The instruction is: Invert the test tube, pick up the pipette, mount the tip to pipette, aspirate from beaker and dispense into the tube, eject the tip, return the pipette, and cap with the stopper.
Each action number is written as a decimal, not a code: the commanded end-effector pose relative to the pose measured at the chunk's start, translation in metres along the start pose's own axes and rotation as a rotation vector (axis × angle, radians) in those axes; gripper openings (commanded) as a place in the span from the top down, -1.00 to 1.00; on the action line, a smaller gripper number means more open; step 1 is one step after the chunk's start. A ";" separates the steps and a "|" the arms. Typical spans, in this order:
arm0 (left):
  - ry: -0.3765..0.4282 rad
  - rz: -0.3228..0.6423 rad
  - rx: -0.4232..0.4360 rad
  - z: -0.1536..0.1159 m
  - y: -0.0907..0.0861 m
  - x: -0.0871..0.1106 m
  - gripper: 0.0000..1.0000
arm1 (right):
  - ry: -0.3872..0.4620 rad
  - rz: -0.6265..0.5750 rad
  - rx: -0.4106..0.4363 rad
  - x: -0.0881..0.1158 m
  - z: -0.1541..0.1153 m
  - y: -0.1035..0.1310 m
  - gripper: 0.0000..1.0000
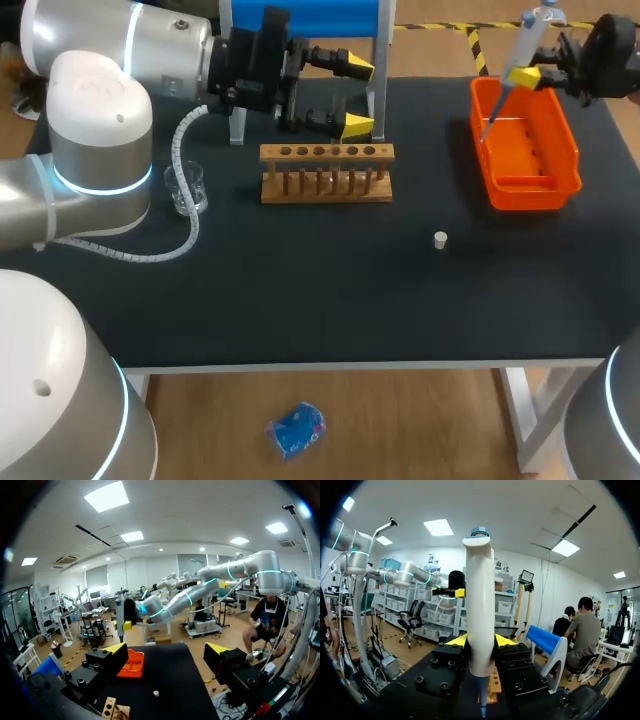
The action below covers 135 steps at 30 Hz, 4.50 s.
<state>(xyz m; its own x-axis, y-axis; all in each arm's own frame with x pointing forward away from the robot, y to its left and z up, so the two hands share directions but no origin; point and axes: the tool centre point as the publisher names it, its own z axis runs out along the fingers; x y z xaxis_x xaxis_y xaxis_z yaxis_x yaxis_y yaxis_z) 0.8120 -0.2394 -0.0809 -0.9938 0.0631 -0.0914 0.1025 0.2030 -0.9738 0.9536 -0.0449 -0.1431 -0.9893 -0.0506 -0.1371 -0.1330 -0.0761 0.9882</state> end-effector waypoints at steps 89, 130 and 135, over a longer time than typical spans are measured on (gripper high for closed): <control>0.088 0.011 0.037 0.150 -0.015 -0.107 -1.00 | -0.122 0.027 0.049 -0.002 -0.087 -0.031 1.00; 0.063 -0.056 -0.037 0.215 -0.041 -0.167 -1.00 | -0.122 0.027 0.049 -0.002 -0.087 -0.031 1.00; 0.037 -0.072 -0.040 0.215 -0.043 -0.165 -0.80 | -0.122 0.027 0.049 -0.002 -0.087 -0.031 1.00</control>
<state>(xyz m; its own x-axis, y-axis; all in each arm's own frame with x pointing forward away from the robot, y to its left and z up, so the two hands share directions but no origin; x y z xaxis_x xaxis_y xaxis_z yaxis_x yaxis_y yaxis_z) 0.9667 -0.4689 -0.0695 -0.9955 0.0941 -0.0128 0.0361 0.2505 -0.9674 0.9652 -0.1287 -0.1800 -0.9922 0.0705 -0.1033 -0.1056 -0.0296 0.9940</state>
